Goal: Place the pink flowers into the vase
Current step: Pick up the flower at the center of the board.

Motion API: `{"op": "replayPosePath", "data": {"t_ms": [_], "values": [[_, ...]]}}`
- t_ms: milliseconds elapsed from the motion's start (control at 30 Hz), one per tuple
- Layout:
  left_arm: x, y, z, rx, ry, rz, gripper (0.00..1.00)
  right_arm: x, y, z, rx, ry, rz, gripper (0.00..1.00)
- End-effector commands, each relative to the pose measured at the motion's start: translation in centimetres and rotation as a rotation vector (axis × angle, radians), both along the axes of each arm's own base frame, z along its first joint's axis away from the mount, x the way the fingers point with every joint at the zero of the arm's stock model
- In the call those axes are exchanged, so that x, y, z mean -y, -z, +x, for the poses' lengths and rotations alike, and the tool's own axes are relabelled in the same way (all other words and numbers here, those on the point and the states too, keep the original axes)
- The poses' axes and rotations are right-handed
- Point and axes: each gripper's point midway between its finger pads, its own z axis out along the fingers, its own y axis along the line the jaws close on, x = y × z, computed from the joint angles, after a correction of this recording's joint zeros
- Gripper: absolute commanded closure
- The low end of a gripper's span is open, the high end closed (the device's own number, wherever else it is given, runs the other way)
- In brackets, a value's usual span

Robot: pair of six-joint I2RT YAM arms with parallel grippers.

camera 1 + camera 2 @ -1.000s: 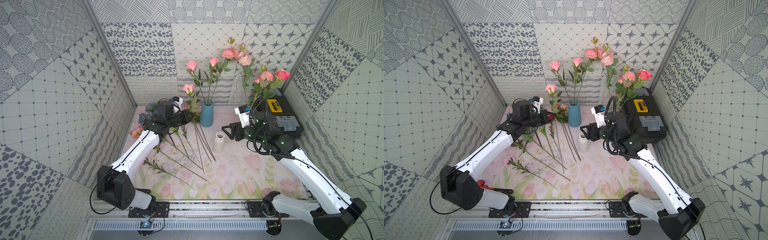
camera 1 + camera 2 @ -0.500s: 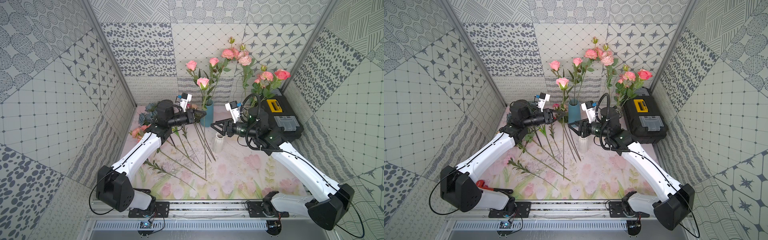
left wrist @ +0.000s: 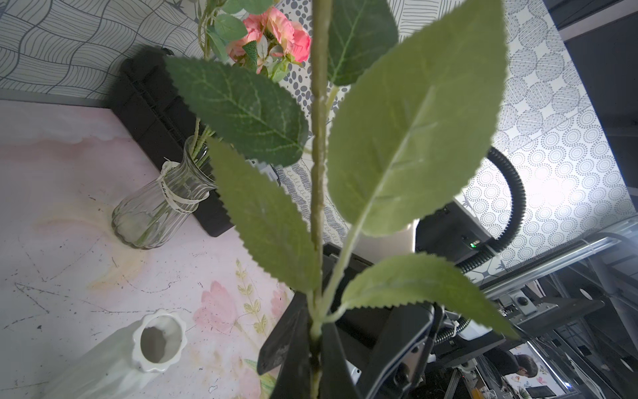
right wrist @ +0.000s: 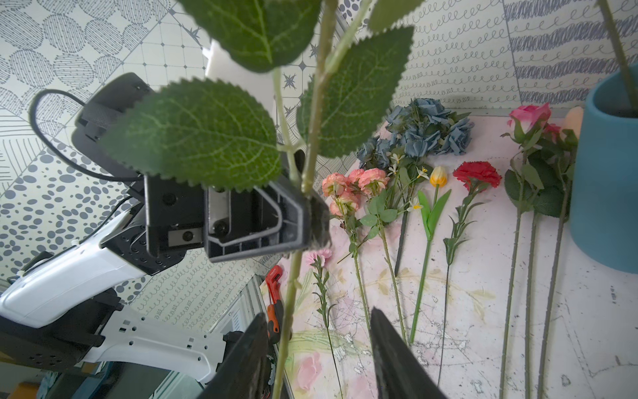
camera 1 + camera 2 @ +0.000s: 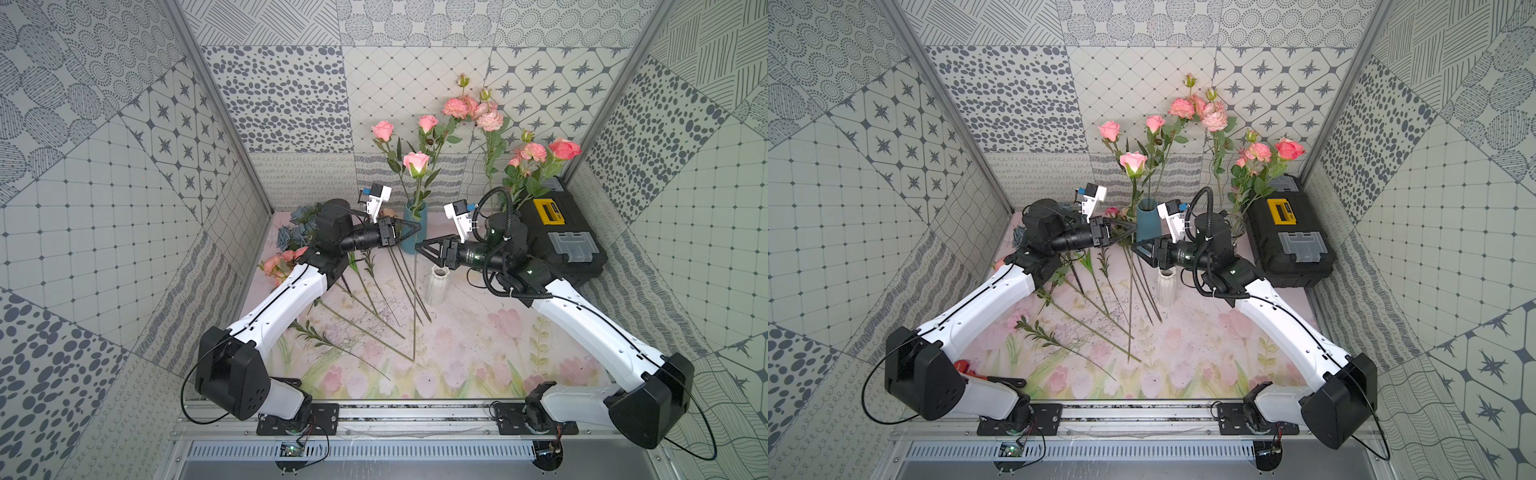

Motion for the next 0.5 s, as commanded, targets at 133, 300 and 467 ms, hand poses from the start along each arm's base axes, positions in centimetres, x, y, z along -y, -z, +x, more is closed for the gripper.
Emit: {"op": "replayPosePath", "data": {"t_ms": [133,300,467], "values": [[0.42,-2.01,-0.81,0.078,0.053,-0.043,1.0,-0.91,-0.46,-0.02,0.013,-0.031,0.04,0.59],[0.73,-1.95,-0.83,0.075,0.063,-0.043,1.0,-1.14,-0.13,0.08,0.003,-0.037,0.04,0.77],[0.97,-1.65,-0.85,0.072,0.069,-0.026,1.0,-1.16,0.04,0.2,0.0,-0.034,0.039,0.93]]}}
